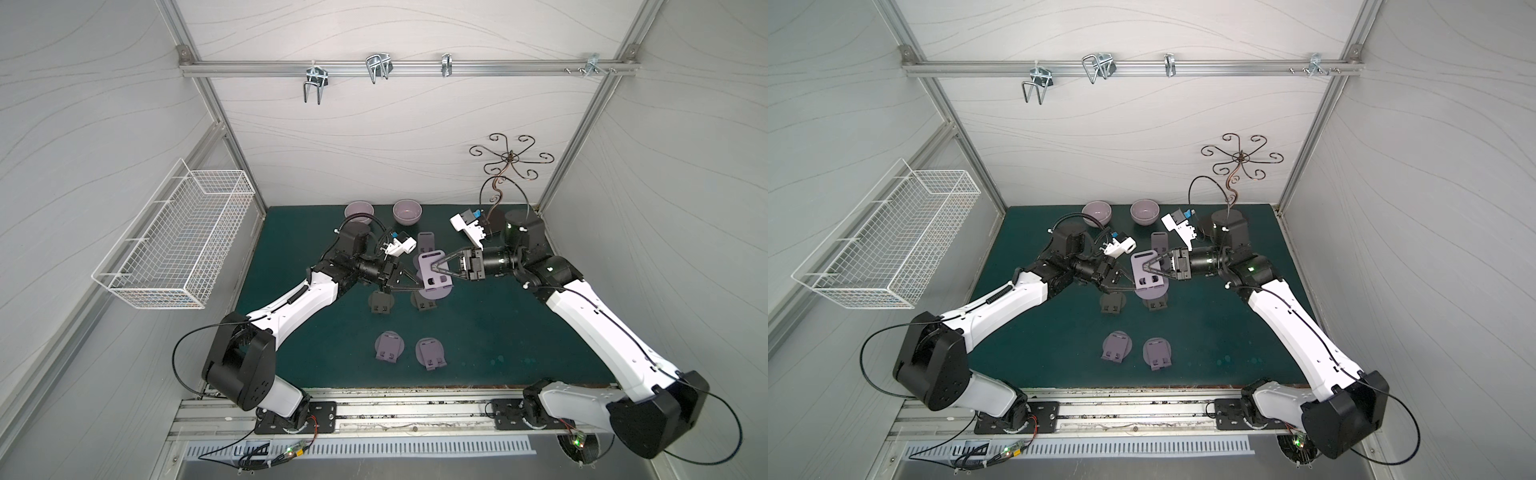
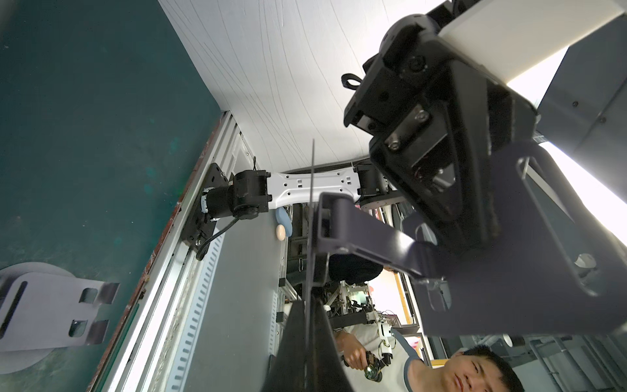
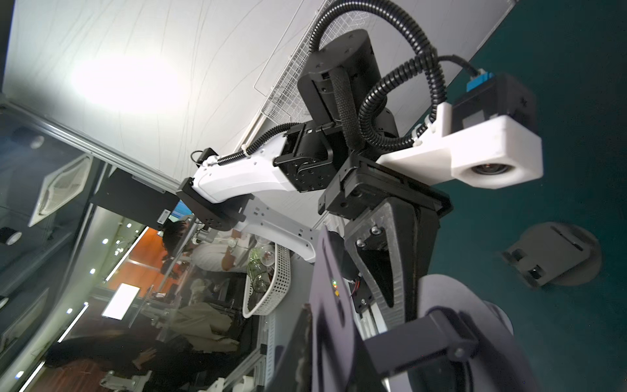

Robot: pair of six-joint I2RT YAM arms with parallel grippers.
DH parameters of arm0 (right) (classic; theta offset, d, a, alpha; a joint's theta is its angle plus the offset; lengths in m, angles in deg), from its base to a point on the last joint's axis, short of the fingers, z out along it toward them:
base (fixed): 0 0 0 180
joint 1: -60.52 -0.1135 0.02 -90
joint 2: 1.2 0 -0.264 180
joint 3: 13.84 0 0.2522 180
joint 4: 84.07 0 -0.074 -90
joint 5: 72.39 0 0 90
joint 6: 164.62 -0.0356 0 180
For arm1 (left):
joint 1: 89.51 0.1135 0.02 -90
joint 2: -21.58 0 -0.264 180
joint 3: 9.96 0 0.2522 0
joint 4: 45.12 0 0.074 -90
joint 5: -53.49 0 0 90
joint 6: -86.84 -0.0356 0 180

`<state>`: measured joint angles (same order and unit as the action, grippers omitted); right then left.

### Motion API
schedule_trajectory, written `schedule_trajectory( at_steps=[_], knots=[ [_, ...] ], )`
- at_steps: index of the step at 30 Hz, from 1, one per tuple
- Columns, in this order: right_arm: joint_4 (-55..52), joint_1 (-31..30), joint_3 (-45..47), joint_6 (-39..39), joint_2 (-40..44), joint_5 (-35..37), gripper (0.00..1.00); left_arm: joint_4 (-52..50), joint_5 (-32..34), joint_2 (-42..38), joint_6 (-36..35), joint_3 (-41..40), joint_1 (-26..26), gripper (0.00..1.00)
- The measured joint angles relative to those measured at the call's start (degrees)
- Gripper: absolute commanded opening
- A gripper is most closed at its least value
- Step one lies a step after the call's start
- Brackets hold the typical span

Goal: Open the phone stand

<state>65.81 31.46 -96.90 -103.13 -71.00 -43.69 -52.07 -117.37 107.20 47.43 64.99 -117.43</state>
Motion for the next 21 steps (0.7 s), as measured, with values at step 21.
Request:
schedule_trajectory(
  at_steps=[21],
  knots=[
    [-3.5,-1.6,-5.0,-2.5,-1.7,8.5,0.00,16.6,4.4,0.0,6.8,-6.1,-1.2,0.00]
  ],
)
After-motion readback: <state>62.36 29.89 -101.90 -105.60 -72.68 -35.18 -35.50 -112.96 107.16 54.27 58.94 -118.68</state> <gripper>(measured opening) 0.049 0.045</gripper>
